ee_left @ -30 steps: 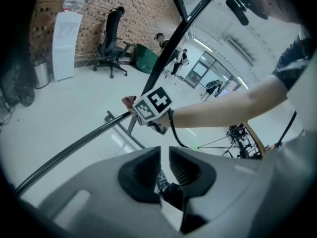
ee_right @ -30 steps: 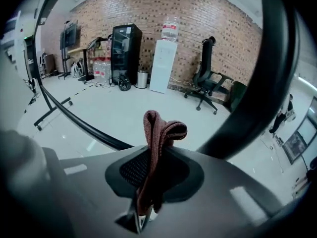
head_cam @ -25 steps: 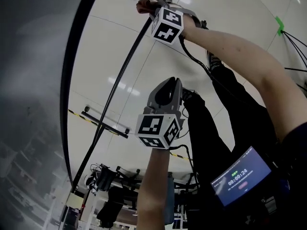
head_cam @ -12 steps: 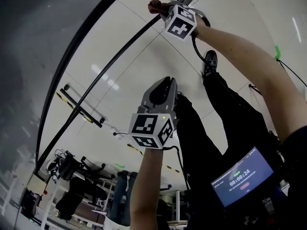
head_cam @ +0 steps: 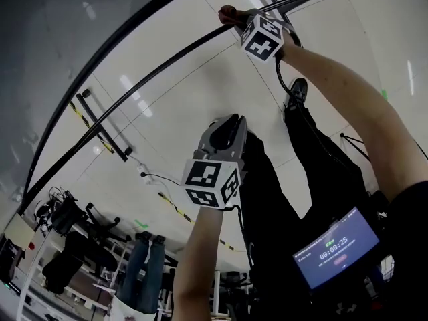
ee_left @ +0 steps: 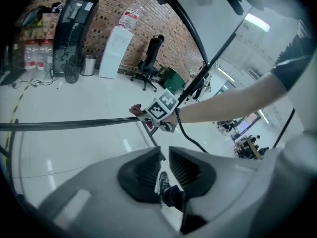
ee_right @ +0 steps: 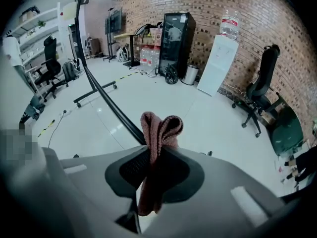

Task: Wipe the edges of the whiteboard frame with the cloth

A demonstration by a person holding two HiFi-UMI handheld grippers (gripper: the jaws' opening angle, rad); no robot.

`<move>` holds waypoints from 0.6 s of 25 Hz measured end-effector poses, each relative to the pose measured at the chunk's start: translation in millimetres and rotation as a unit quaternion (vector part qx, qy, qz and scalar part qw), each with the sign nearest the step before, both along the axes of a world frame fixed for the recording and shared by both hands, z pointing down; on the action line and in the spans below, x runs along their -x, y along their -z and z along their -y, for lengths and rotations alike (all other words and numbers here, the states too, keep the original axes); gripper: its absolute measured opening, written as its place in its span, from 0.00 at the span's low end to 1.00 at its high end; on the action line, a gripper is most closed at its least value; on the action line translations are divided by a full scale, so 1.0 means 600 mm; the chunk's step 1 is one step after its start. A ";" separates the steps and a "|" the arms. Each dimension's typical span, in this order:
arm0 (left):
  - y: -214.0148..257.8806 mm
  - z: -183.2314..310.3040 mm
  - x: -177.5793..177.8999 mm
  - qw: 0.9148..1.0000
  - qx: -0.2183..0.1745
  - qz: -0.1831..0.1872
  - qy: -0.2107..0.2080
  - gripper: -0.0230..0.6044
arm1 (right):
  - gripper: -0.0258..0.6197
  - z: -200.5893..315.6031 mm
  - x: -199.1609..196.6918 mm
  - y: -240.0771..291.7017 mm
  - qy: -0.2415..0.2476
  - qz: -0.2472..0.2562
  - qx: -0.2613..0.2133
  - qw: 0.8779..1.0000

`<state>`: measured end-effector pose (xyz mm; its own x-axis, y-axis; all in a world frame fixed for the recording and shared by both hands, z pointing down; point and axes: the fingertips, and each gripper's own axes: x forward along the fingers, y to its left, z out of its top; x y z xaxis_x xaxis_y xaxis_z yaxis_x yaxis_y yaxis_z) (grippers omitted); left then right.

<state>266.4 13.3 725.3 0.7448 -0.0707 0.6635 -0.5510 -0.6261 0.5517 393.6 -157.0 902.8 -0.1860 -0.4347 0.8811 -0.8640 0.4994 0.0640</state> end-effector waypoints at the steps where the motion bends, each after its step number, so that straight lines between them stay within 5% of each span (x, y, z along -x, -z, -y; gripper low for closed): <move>1: 0.001 0.001 0.011 1.000 0.000 0.000 0.006 0.12 | 0.13 0.004 0.011 -0.002 0.006 -0.003 0.001 1.000; 15: -0.013 0.031 0.165 0.995 -0.004 -0.002 0.095 0.12 | 0.13 0.009 0.130 -0.005 0.017 0.001 0.013 1.000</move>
